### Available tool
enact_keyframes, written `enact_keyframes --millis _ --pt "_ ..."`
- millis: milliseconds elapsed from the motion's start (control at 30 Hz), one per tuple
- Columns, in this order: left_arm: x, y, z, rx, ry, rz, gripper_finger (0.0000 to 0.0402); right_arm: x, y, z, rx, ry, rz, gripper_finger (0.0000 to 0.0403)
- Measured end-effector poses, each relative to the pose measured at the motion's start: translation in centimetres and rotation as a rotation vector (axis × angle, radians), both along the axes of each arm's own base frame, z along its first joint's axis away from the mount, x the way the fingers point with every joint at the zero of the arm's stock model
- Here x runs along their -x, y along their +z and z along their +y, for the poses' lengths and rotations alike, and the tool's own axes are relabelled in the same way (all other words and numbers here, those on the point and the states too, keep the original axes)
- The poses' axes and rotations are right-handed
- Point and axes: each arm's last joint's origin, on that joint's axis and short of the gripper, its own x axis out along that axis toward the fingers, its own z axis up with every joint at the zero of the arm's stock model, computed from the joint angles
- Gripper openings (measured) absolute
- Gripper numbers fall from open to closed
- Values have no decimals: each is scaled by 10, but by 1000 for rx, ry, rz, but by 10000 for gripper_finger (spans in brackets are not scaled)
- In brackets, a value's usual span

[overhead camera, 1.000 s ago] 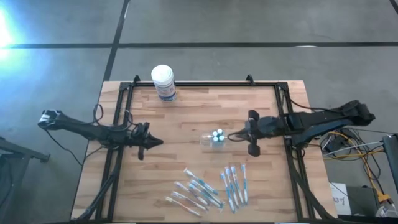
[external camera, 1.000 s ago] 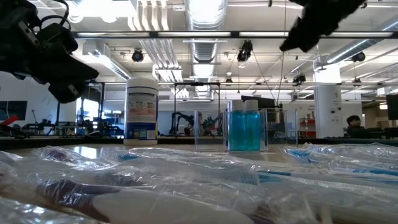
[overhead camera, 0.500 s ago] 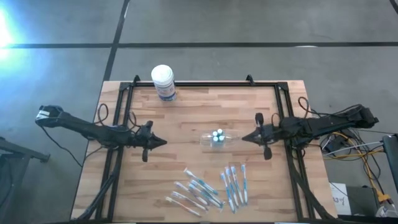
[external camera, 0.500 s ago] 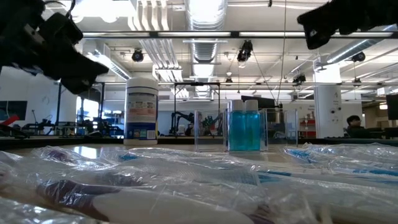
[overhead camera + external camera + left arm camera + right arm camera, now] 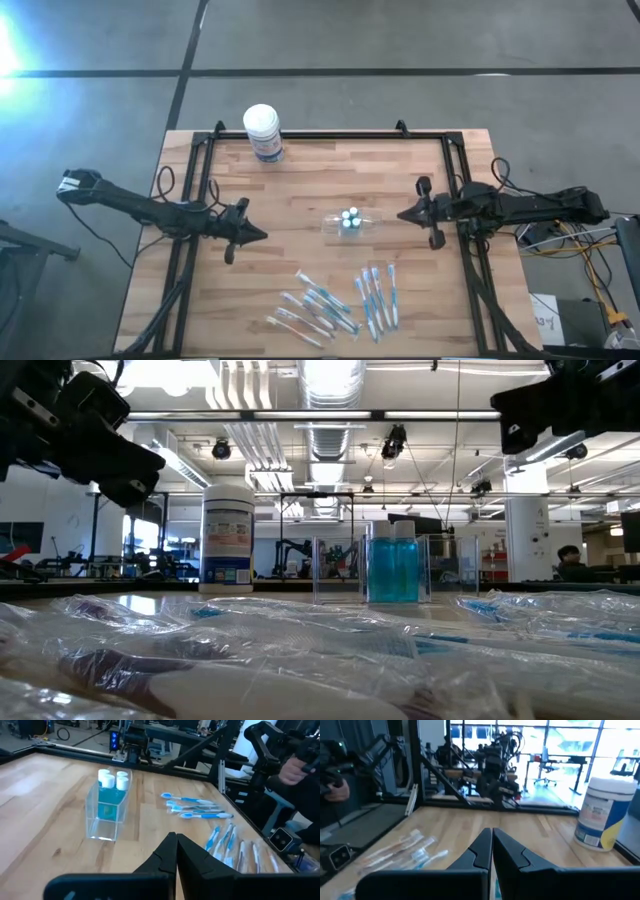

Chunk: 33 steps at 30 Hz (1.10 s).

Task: Pick & Place toothbrushing station
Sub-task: Put the blue toothbrush into the transparent organizer

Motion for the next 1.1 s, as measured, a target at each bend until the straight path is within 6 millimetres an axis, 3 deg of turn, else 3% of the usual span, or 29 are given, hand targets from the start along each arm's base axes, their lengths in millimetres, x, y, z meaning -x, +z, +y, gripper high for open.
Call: enact_keyframes --millis 267,500,700,933,1100 --pt "-3 -3 -3 6 -83 41 9 -1 -10 0 23 0 34 8" --pt "-21 8 -9 20 -108 95 9 1 -34 -2 44 -80 104 8" --pt "-60 24 -26 -2 -167 217 9 1 -38 -4 57 -128 113 8" --pt "-111 22 -49 14 -233 572 10 1 -33 -4 -32 -132 102 8" --pt "-145 26 -72 -129 -322 684 29 1 -33 -4 -23 -131 107 8"
